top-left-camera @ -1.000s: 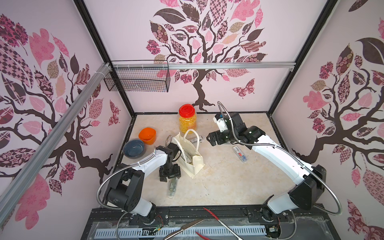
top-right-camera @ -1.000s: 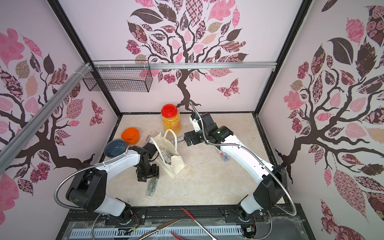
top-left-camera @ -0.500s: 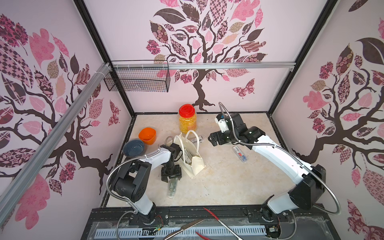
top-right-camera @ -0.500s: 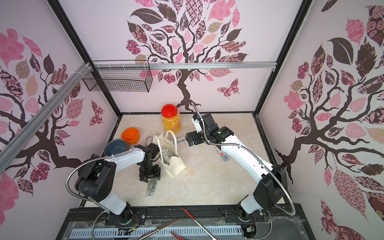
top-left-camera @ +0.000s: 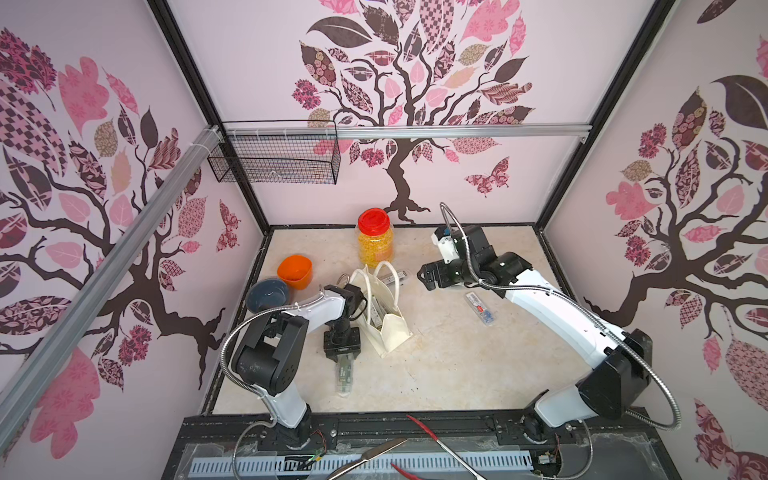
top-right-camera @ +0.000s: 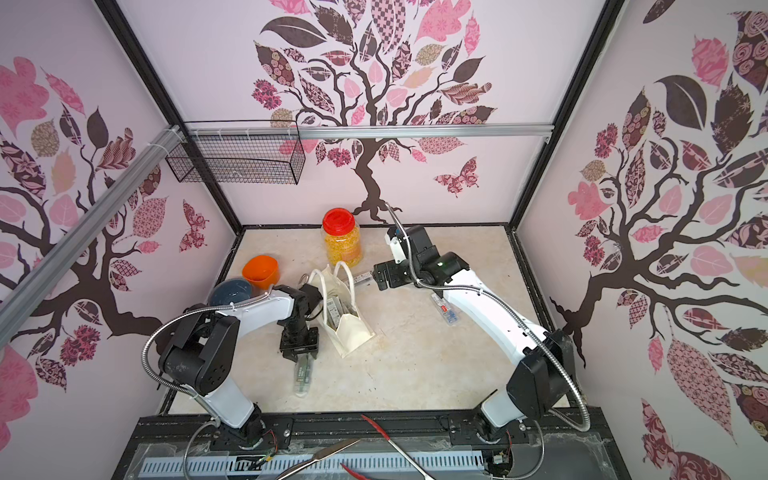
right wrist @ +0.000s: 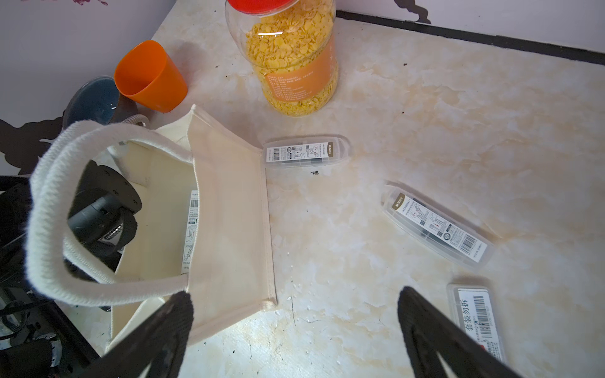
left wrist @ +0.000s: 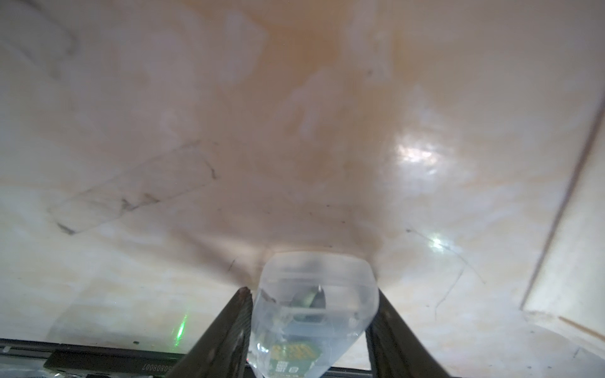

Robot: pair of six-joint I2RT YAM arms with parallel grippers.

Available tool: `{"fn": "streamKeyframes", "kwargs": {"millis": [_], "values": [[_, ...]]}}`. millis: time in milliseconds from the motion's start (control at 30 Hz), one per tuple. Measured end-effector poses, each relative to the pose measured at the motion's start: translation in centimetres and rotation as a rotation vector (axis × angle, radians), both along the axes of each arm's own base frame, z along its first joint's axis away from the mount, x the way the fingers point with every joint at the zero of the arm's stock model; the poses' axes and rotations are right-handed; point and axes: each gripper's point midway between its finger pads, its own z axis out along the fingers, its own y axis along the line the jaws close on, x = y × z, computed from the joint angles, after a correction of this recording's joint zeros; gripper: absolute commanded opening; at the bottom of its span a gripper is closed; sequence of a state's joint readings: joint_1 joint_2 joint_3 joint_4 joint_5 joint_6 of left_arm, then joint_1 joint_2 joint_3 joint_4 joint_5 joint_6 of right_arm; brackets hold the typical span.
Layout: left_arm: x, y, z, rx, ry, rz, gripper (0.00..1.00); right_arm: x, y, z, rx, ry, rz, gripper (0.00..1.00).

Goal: Put the compass set into the canvas bag
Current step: Adjust the compass set at the center of the board.

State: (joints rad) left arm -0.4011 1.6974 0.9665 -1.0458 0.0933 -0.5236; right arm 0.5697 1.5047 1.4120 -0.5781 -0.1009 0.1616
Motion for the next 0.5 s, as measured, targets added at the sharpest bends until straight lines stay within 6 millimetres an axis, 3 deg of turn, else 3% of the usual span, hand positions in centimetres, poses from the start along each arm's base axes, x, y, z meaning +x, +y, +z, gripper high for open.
{"fn": "streamKeyframes", "kwargs": {"millis": [200, 500], "values": [[0.7, 1.8, 0.7, 0.024, -0.052, 0.049, 0.47, 0.0, -0.1, -0.6, -0.003, 0.006, -0.001, 1.0], [2.5, 5.1, 0.8, 0.016, -0.105, 0.202, 0.46, 0.0, 0.0, -0.9, 0.002, 0.01, 0.0, 1.0]]}}
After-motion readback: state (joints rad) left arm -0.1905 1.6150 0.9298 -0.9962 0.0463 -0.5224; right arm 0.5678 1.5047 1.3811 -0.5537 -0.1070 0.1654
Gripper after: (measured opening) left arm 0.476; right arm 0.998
